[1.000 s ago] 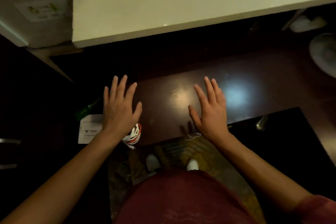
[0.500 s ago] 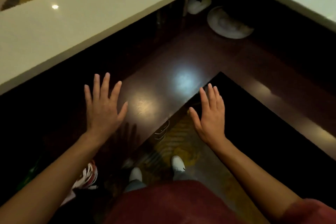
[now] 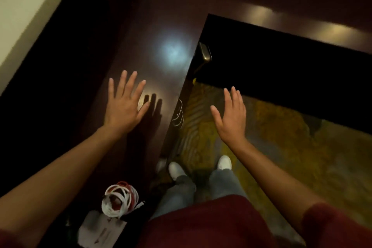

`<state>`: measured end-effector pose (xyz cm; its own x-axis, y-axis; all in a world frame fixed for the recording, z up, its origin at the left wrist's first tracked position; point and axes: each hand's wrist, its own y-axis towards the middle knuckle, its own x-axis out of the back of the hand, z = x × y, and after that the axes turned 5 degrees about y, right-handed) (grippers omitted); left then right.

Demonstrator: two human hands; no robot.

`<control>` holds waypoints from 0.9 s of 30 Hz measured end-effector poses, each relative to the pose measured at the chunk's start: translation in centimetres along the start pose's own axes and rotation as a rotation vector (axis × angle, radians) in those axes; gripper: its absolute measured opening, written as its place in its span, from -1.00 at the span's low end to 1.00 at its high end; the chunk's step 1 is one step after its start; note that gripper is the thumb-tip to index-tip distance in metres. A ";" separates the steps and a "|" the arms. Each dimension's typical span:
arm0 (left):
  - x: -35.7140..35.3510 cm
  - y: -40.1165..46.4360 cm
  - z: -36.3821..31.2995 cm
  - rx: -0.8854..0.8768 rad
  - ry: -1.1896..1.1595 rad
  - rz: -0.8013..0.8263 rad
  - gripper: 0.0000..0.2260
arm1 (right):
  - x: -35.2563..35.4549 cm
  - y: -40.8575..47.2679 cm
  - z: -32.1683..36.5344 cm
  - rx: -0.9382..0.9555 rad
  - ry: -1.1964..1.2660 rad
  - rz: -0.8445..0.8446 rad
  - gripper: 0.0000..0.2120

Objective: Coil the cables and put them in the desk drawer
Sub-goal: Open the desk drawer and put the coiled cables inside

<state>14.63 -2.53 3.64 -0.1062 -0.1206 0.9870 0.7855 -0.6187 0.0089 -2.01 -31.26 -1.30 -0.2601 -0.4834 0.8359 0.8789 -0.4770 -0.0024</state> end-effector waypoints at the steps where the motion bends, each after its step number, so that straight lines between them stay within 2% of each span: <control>1: -0.6 0.8 -0.2 -0.024 0.001 0.012 -0.39 | -1.0 -0.5 -0.5 -0.052 0.024 0.024 -0.33; 8: -6.3 4.2 -4.3 -0.080 -0.082 0.174 -0.41 | -7.8 -0.6 -1.7 -0.273 0.183 0.260 -0.36; 15: -8.0 4.1 -4.2 -0.056 -0.101 0.142 -0.41 | -16.8 0.1 -0.6 -0.358 0.326 0.423 -0.40; 20: -8.7 4.4 -4.4 -0.063 -0.117 0.111 -0.42 | -21.1 0.6 1.3 -0.424 0.472 0.428 -0.53; 27: -8.7 4.5 -4.3 -0.063 -0.141 0.092 -0.42 | -21.5 0.8 1.1 -0.507 0.598 0.463 -0.72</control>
<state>16.49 -7.63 -5.59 0.0545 -0.0712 0.9960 0.7476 -0.6583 -0.0879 4.66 -20.46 -18.66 -0.2129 -0.9398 0.2671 0.7026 -0.3373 -0.6266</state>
